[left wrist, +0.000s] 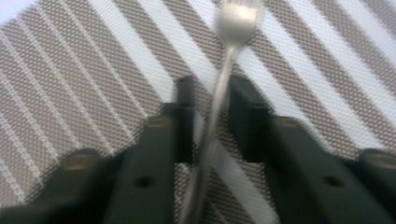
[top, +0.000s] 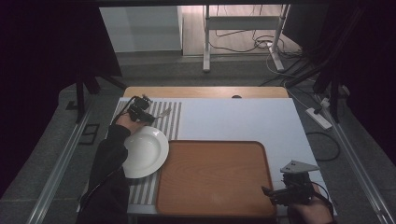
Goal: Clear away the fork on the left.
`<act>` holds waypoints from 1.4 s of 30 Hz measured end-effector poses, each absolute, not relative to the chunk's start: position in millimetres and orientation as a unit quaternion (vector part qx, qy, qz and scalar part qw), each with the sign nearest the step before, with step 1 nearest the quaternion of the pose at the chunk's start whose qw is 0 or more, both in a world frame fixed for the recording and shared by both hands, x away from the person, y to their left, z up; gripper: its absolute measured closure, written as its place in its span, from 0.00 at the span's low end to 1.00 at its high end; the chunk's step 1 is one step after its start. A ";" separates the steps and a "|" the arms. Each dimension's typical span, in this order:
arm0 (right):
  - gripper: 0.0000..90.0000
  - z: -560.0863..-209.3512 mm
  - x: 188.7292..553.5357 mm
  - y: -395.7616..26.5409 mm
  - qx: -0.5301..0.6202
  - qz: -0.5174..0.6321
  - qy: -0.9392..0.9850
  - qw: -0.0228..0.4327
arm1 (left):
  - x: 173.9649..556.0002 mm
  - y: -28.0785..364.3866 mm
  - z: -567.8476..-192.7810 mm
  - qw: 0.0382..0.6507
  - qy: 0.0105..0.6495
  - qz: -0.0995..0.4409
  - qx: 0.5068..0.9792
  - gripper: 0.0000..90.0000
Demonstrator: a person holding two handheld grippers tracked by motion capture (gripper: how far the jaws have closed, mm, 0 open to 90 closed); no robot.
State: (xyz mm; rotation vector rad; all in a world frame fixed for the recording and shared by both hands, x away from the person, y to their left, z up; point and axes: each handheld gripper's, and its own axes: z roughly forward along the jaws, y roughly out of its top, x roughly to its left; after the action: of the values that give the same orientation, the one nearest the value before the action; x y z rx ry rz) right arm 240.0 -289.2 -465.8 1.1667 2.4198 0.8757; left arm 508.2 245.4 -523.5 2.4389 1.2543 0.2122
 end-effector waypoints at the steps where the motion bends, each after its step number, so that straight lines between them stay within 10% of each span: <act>1: 0.00 -465.8 240.0 -289.2 0.408 0.306 0.846 0.157 | 508.1 245.7 -523.5 0.195 0.447 0.074 0.870 0.91; 42: 0.00 -465.7 239.6 -288.9 0.404 0.306 0.847 0.158 | 503.6 172.3 -490.2 0.256 0.372 0.055 0.891 0.95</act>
State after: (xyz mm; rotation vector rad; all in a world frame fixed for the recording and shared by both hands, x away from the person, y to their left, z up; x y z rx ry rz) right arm 239.6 -288.9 -465.7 1.1564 2.4240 0.8756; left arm 503.6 172.3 -490.2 2.4175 1.0091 0.1492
